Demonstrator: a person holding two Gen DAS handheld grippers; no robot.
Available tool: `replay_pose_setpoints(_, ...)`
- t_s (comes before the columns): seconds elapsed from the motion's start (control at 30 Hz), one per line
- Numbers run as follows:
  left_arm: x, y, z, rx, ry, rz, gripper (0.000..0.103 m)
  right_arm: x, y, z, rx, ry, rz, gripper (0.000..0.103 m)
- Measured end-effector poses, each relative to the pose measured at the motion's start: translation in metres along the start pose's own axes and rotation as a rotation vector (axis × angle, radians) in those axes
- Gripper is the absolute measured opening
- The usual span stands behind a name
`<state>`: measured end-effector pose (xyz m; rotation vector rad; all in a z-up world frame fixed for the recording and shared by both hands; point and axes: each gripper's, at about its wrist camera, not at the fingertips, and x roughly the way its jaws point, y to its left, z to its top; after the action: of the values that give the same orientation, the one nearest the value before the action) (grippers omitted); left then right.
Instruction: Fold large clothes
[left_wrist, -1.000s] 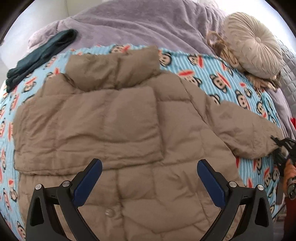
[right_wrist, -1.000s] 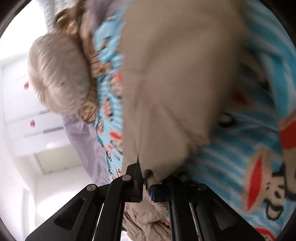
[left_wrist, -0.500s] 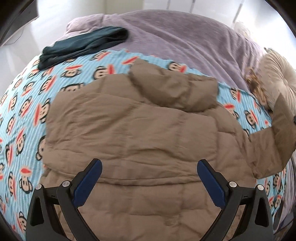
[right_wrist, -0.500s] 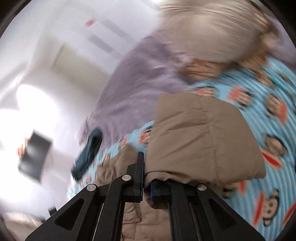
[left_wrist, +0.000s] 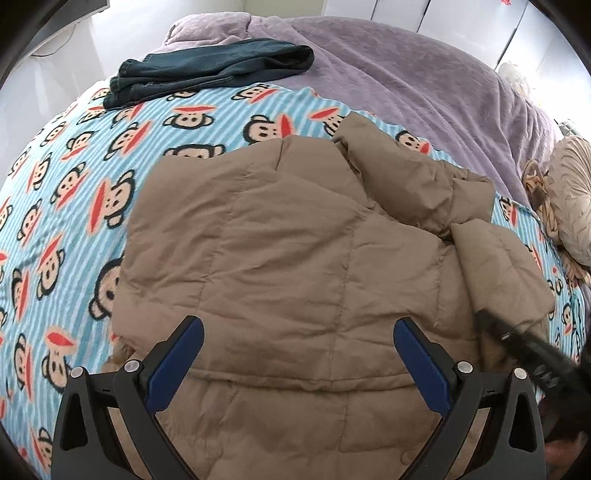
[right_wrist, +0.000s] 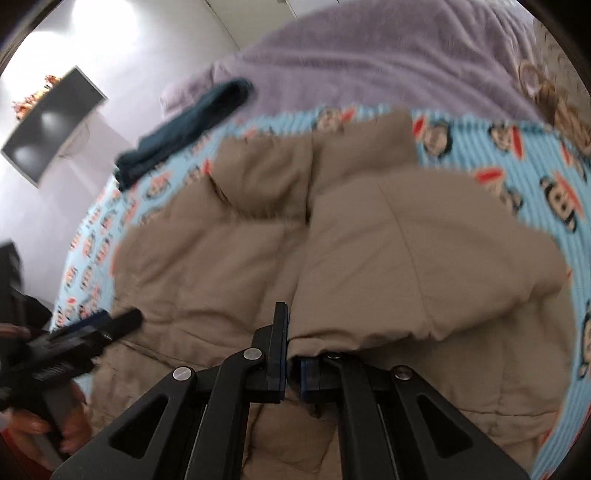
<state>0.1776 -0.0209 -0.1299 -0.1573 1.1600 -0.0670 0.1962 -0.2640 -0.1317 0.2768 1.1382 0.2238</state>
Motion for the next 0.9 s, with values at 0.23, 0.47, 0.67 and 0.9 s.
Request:
replay_pose_setpoints(0.23, 0.016, -0.01, 0.003, 0.008, 0.02, -0.049, 0.103, 0.017, -0.011, -0.011, 0.054, 0.088, -0.032, 0.019)
replay_pose_setpoints(0.47, 0.026, -0.011, 0.011, -0.022, 0.028, -0.115, 0.103, -0.038, -0.063, -0.017, 0.338, 0.001, 0.087, 0.067)
replay_pose_setpoints(0.67, 0.031, 0.005, 0.012, -0.107, 0.074, -0.308, 0.103, -0.047, -0.122, -0.005, 0.619, -0.096, 0.086, 0.022)
replay_pose_setpoints(0.9, 0.014, 0.04, 0.017, -0.236, 0.061, -0.551, 0.103, -0.039, -0.024, 0.037, 0.206, -0.088, 0.098, 0.013)
